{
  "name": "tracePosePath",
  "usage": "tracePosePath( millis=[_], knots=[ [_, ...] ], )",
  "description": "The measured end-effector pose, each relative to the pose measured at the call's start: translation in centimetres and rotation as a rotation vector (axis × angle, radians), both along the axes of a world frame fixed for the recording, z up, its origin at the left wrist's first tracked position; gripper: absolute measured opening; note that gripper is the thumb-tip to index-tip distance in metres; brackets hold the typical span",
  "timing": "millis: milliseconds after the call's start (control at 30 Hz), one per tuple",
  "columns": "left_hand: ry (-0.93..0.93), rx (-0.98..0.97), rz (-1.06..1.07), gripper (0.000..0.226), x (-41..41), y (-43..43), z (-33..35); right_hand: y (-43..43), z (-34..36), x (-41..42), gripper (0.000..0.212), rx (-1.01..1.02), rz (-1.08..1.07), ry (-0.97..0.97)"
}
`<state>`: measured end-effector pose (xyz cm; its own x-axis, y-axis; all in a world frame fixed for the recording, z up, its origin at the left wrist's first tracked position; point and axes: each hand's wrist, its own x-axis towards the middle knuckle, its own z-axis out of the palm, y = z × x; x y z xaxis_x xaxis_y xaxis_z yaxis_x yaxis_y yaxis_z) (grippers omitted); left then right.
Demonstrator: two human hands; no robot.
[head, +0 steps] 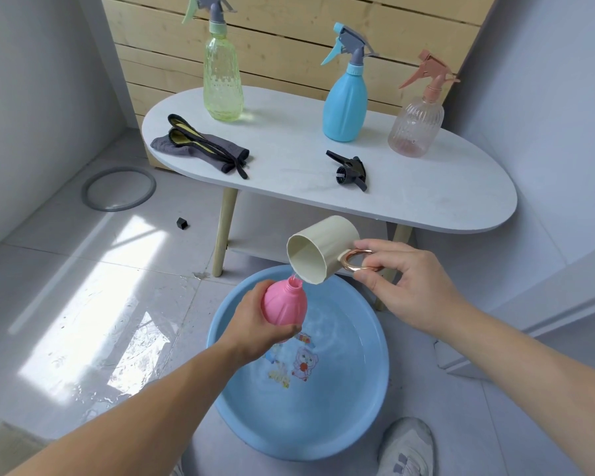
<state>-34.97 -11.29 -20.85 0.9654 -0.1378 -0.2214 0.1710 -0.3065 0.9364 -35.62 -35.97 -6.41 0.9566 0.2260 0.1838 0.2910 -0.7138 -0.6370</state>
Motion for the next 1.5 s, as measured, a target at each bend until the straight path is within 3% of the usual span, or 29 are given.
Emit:
tracePosePath(
  millis=[267,667,1167,1300,1433,1500],
  knots=[
    [0.01,-0.022,-0.001,0.083,-0.1,0.0,-0.2,0.0,0.0,0.0,0.008,-0.068,0.049,-0.059],
    [0.005,-0.009,-0.002,0.083,-0.2,0.0,0.0,0.2,0.0,0.1,0.029,-0.151,0.136,-0.198],
    [0.0,0.017,-0.011,0.084,-0.3,0.0,0.4,0.0,-0.7,0.3,0.025,-0.28,0.291,-0.391],
    [-0.006,0.009,-0.01,0.081,-0.3,-0.1,0.6,0.2,-0.7,0.1,0.025,-0.203,0.206,-0.294],
    [-0.014,-0.014,-0.012,0.078,-0.2,-0.1,1.1,0.7,0.1,-0.2,0.008,0.111,-0.028,0.001],
    [-0.024,-0.024,-0.005,0.076,-0.1,-0.1,1.3,0.7,0.3,-0.1,0.012,0.281,-0.099,0.109]
  ],
)
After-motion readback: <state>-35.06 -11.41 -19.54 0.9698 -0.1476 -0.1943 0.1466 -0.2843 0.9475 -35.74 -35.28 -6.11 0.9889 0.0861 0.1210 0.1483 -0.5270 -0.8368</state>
